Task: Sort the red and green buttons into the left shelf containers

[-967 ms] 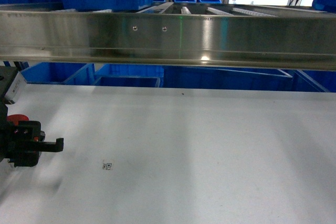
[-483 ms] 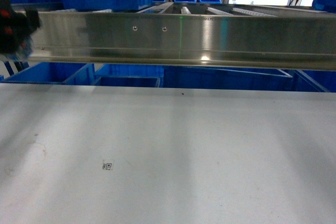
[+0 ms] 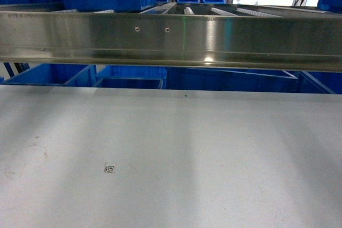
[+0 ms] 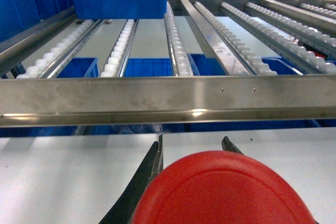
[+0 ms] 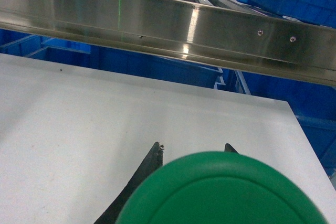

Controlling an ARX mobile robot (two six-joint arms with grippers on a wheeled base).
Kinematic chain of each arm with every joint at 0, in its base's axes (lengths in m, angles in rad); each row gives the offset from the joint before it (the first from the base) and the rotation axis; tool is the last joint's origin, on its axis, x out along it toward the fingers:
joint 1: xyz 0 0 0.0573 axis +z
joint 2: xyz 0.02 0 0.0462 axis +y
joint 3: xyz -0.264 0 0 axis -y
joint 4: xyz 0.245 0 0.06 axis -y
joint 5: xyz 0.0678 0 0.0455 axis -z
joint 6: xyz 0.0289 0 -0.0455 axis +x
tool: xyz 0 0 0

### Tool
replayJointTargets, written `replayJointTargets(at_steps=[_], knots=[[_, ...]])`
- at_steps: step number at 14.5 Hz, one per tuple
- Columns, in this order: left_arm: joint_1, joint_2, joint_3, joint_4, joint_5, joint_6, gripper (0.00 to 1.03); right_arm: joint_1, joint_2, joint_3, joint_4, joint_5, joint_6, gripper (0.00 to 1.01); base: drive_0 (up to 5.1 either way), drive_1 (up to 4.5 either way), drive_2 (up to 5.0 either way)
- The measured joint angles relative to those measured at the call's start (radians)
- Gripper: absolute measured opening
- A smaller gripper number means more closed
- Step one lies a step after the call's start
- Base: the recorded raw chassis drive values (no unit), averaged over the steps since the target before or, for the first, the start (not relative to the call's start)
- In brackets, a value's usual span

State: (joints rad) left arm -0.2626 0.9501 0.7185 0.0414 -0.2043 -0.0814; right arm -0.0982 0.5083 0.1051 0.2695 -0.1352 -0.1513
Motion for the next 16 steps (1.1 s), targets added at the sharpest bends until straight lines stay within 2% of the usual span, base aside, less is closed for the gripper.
replayJointTargets(at_steps=[1,2,7,9,16], knots=[[-0.003,-0.068,-0.016,-0.062,-0.074,-0.025,0.27,0.0,0.0,0.0,0.0,0.0,0.0,0.27,0.0,0.0,0.0],[-0.002,-0.08,-0.032,-0.049,-0.107,-0.029,0.27,0.0,0.0,0.0,0.0,0.0,0.0,0.27,0.0,0.0,0.0],[-0.024,-0.066,-0.04,0.004,-0.125,-0.023,0.27,0.0,0.0,0.0,0.0,0.0,0.0,0.27,0.0,0.0,0.0],[-0.009,-0.066,-0.043,0.046,-0.133,-0.006,0.27,0.0,0.0,0.0,0.0,0.0,0.0,0.27,0.0,0.0,0.0],[-0.008,-0.063,-0.044,0.042,-0.135,0.004,0.27,0.0,0.0,0.0,0.001,0.004,0.0,0.27,0.0,0.0,0.0]])
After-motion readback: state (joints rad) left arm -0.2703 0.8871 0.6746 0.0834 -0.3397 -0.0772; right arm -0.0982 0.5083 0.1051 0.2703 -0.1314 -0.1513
